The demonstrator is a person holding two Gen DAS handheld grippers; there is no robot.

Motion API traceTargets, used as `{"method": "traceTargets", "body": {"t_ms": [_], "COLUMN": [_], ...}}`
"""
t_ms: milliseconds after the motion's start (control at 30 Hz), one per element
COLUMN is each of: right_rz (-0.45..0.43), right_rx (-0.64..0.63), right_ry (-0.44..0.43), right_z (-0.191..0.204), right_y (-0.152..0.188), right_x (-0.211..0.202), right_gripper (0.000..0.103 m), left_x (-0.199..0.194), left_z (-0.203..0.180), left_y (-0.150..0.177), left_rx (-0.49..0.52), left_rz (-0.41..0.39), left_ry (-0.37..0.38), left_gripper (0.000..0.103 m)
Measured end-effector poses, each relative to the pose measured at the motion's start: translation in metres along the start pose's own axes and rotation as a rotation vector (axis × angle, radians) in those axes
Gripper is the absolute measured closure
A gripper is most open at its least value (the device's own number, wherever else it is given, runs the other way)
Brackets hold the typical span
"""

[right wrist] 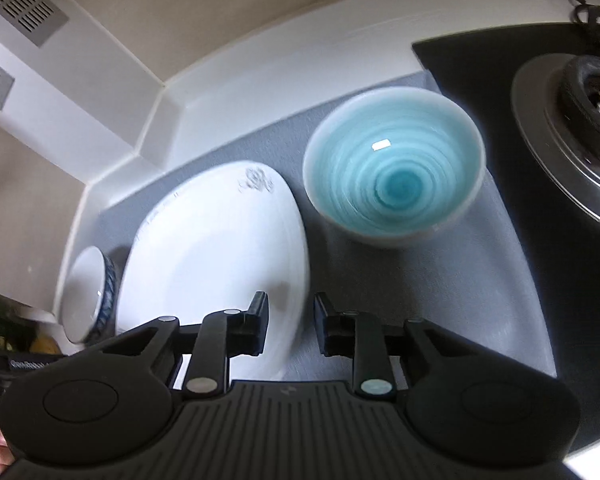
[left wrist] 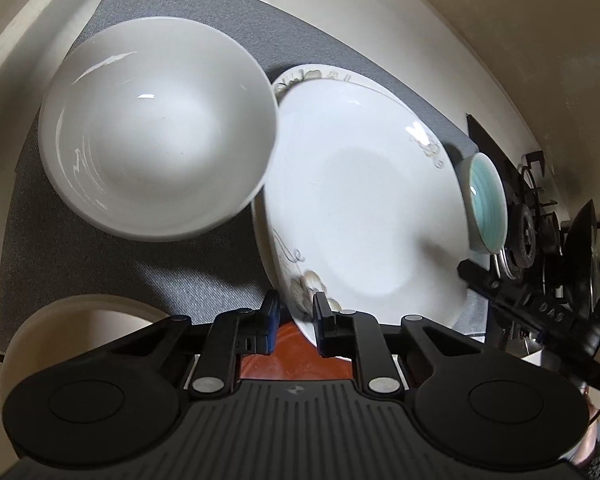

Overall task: Organize plates and bowls
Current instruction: 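Lower the white plate onto the other white plate and open both grippers, then move both grippers to the brown plate and grasp its rim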

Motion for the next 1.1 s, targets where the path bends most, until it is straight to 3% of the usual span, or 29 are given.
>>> {"method": "traceTargets", "body": {"t_ms": [133, 233, 600, 933, 1100], "right_rz": [0.0, 0.013, 0.009, -0.002, -0.017], "right_rx": [0.023, -0.066, -0.08, -0.074, -0.06], "right_ry": [-0.019, 0.04, 0.054, 0.045, 0.047], "right_z": [0.004, 0.013, 0.015, 0.01, 0.006], "right_y": [0.012, 0.011, 0.02, 0.02, 0.023], "right_x": [-0.002, 0.006, 0.007, 0.011, 0.006], "right_gripper": [0.087, 0.094, 0.091, 0.087, 0.081], "left_x": [-0.004, 0.002, -0.002, -0.001, 0.0], "left_z": [-0.004, -0.004, 0.015, -0.003, -0.002], "left_y": [0.003, -0.001, -0.008, 0.004, 0.009], "left_rx": [0.038, 0.027, -0.022, 0.054, 0.032], "left_rz": [-0.027, -0.013, -0.027, -0.05, 0.004], "left_ry": [-0.024, -0.02, -0.016, -0.036, 0.005], "left_gripper": [0.084, 0.084, 0.084, 0.082, 0.083]}}
Point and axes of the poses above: each gripper's, at about its wrist camera, not at the fingertips, and x roughly the way its jaws point, z to its left, y to its underside, the point moved 2 cm from there along x, roughly the way its jaws point, and after that the axes turned 11 degrees about -y, right-handed, at the moved point
